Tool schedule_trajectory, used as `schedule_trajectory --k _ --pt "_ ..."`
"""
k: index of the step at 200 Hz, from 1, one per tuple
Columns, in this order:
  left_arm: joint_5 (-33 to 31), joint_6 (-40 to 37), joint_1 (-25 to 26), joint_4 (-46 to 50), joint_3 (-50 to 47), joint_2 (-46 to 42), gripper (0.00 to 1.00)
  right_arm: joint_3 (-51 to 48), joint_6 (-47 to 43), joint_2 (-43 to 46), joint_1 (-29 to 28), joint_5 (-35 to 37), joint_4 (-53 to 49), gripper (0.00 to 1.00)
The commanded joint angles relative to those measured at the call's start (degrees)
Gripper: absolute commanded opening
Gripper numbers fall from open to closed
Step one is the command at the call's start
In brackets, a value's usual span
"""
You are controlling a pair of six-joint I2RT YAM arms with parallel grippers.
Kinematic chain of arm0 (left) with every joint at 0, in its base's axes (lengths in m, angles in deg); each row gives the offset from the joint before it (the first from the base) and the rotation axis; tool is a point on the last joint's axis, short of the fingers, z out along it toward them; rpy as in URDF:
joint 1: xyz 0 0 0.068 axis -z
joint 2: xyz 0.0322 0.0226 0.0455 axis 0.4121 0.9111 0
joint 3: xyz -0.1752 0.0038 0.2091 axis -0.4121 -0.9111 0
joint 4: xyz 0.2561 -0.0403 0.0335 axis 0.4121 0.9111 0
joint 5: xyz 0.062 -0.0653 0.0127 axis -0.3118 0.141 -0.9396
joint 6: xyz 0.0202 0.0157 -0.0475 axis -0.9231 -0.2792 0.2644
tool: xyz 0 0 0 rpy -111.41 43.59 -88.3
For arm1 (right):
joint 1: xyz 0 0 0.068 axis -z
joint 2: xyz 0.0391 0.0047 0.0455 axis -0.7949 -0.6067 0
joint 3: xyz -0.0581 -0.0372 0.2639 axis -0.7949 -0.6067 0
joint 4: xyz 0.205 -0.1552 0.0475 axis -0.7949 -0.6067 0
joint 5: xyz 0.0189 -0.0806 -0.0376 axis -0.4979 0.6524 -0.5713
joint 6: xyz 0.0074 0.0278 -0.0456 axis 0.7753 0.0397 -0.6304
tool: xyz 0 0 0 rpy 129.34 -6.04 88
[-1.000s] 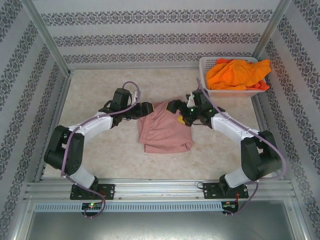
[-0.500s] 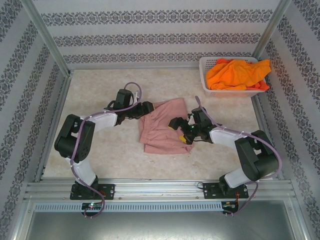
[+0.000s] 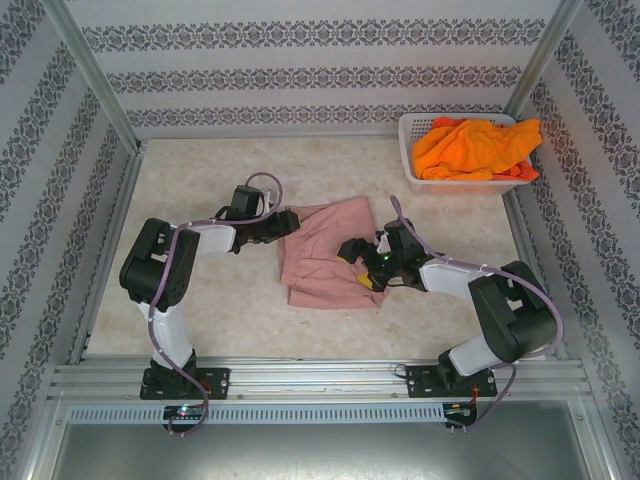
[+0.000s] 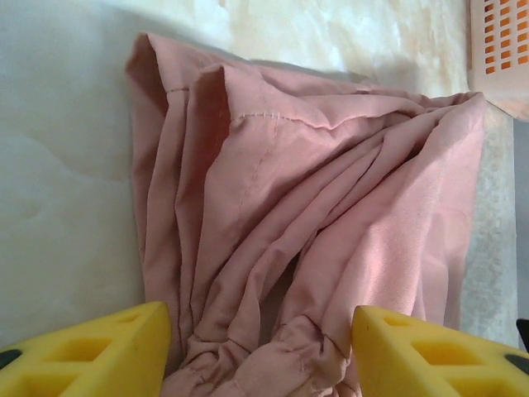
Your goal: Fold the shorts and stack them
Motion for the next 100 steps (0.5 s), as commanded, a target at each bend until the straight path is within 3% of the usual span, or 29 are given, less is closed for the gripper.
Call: schedule_trajectory --k 1,25,57,100 --pt "-0.6 -3.0 -0.5 2.3 0.2 -5.8 0.60 1.8 -2.8 1.9 -0.5 -1.7 -5.1 0.98" --pt "-0.4 -4.2 -0.4 5.4 0.8 -14.4 0.65 7.2 -10.7 6.0 0.9 -1.5 -15.1 0.98" --pt "0.7 -4.7 1.0 8.6 0.9 -23.8 0.72 18.6 -28.1 10.1 4.8 4.1 -34.7 0.98" --pt "1.6 0.0 6.9 5.2 -2.9 -24.7 0.74 29.4 -43.6 3.0 10.0 8.0 -50.0 0.98"
